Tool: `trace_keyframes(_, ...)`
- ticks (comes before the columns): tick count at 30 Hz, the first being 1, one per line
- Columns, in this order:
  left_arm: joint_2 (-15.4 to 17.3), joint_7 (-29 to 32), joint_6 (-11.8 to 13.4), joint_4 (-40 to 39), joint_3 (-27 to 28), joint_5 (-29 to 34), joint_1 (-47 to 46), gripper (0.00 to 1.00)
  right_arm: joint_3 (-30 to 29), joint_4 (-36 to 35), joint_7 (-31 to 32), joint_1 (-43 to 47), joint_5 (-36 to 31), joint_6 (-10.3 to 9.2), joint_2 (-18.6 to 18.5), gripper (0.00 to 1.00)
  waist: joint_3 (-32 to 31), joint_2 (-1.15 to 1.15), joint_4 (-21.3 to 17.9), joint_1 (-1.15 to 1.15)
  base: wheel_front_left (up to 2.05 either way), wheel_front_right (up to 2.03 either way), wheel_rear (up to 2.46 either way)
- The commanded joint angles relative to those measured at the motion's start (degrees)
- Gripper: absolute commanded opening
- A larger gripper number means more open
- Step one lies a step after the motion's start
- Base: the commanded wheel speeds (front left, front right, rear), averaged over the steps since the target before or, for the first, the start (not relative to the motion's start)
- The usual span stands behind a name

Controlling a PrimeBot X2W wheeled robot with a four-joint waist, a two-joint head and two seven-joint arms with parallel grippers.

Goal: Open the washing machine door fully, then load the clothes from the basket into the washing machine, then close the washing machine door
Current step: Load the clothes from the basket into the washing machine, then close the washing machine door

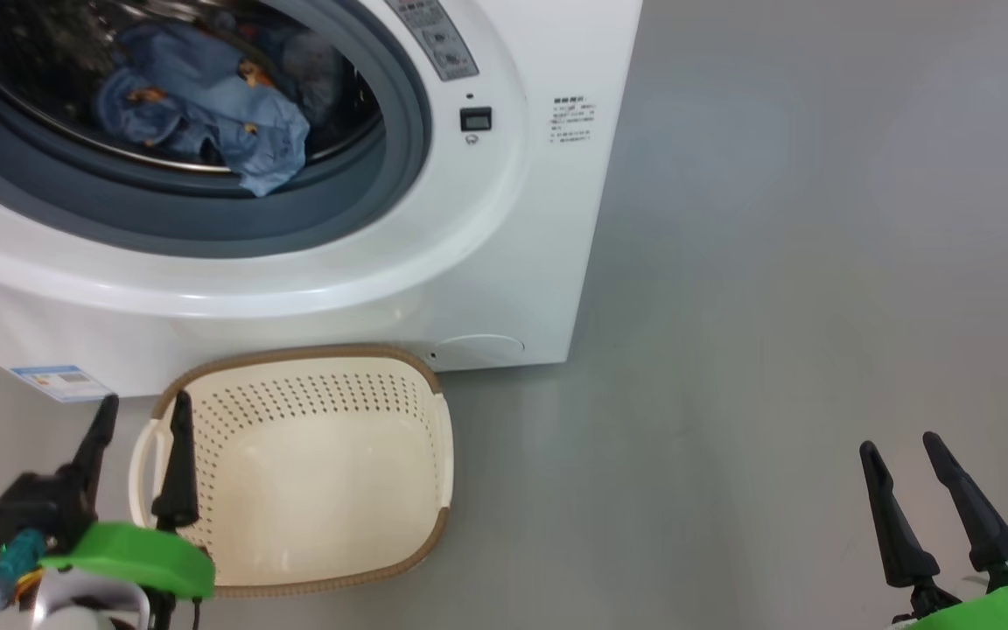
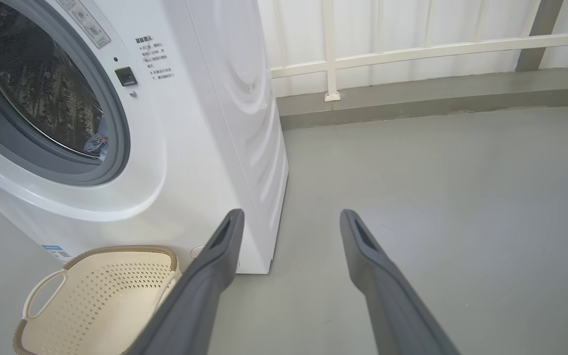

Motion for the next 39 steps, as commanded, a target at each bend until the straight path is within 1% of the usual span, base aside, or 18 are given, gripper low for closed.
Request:
trace_keyframes(1, 1.0, -0.32, -0.05, -1.9, 1.63, -0.25, 0.81, 1.0, 1.2, -1.08, -0.28, 0.74, -0.71, 0.35, -1.32, 1.0, -1.86, 0.0, 1.13, 0.01, 0.0, 0.0, 0.0)
trace_keyframes(9, 0.84, -0.32, -0.03, -5.57, 2.83, -0.76, 8.14, 1.0, 1.21, -0.7, -0.28, 4.52, -0.75, 0.35, -1.66, 1.0, -6.07, 0.0, 1.36, 0.01, 0.0, 0.0, 0.0)
trace_keyframes(18, 0.77, -0.32, 0.18, -10.45, 3.64, -2.25, 15.55, 1.0, 0.17, -0.88, -0.28, 6.98, -0.95, 0.35, -1.63, 1.0, -8.35, 0.0, 1.62, 0.01, 0.0, 0.0, 0.0)
trace_keyframes(27, 0.76, -0.32, 1.33, -11.13, 2.7, -3.35, 17.15, 1.0, 0.28, -1.03, -0.28, 7.85, -1.07, 0.35, -1.49, 1.0, -9.44, 0.0, 1.97, 0.01, 0.0, 0.0, 0.0)
trace_keyframes(33, 0.76, -0.32, 1.31, -11.41, 2.37, -3.76, 17.32, 1.0, 0.37, -1.07, -0.28, 7.88, -1.05, 0.35, -1.52, 1.0, -9.67, 0.0, 1.94, 0.01, -0.08, 0.08, 0.0)
trace_keyframes(39, 0.76, -0.32, 1.28, -11.45, 2.08, -4.1, 17.56, 1.0, 0.29, -1.05, -0.28, 8.06, -1.08, 0.35, -1.39, 1.0, -9.89, 0.0, 1.93, 0.01, -0.78, 0.78, 0.0)
